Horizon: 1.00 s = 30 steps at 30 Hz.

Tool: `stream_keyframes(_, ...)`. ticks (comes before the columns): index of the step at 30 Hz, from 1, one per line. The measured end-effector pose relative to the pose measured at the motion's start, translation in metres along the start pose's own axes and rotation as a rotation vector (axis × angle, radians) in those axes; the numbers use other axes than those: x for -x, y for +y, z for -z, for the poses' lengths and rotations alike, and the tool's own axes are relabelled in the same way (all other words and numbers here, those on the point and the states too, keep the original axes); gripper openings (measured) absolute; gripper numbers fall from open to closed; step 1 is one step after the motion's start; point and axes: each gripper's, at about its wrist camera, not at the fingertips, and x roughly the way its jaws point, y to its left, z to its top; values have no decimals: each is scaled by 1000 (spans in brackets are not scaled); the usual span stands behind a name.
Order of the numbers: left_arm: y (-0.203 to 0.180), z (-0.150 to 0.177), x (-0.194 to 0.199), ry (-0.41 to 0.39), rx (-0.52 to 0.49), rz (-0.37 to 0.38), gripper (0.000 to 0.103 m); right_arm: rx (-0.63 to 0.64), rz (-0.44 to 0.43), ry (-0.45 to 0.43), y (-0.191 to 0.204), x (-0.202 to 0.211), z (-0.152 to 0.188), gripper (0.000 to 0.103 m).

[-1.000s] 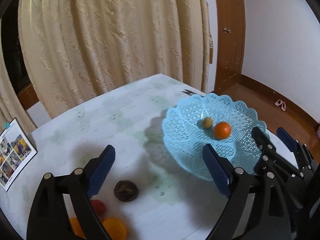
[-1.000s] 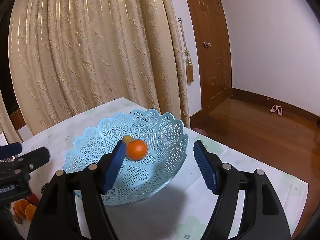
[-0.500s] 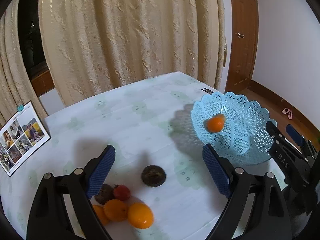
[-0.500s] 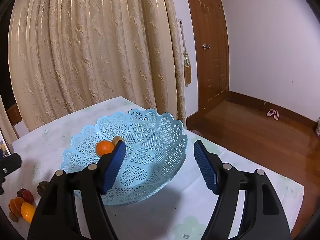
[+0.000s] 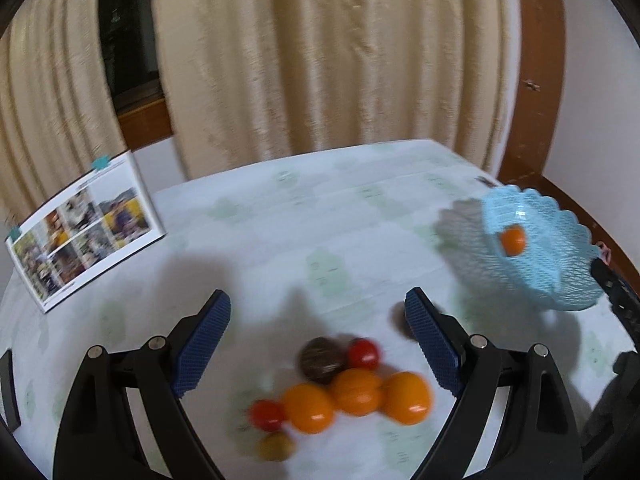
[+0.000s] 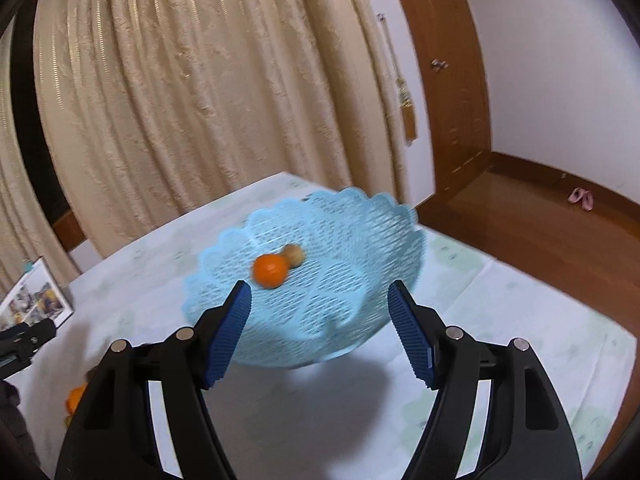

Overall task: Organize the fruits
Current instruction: 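Release the orange into the blue basket with the left gripper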

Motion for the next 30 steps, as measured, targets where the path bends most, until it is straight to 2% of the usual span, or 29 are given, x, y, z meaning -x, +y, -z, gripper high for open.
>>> stream_keyframes(8,40,22,-3,43,47,-44,88,63,-166,102,42,2,17,73)
stream_keyframes(9,42,24,-4,49,50,-48,88,84,-201,126,51,1,21,76)
stream_keyframes(10,45,27,-5,56,54,-50,88,109,-226,132,59,2,24,84)
stream_keyframes(12,50,31,-7,67,65,-51,88,154,-294,171,76,2,31,85)
stream_keyframes(17,62,39,-7,77,90,-49,88,251,-362,208,110,4,44,85)
stream_keyframes(24,71,49,-7,89,101,-38,88,311,-469,349,143,-12,69,85)
stream_keyframes(28,75,51,-8,94,115,-34,88,350,-490,390,156,-17,80,84)
stream_keyframes(30,77,51,-7,89,115,-34,88,371,-488,405,162,-22,83,79)
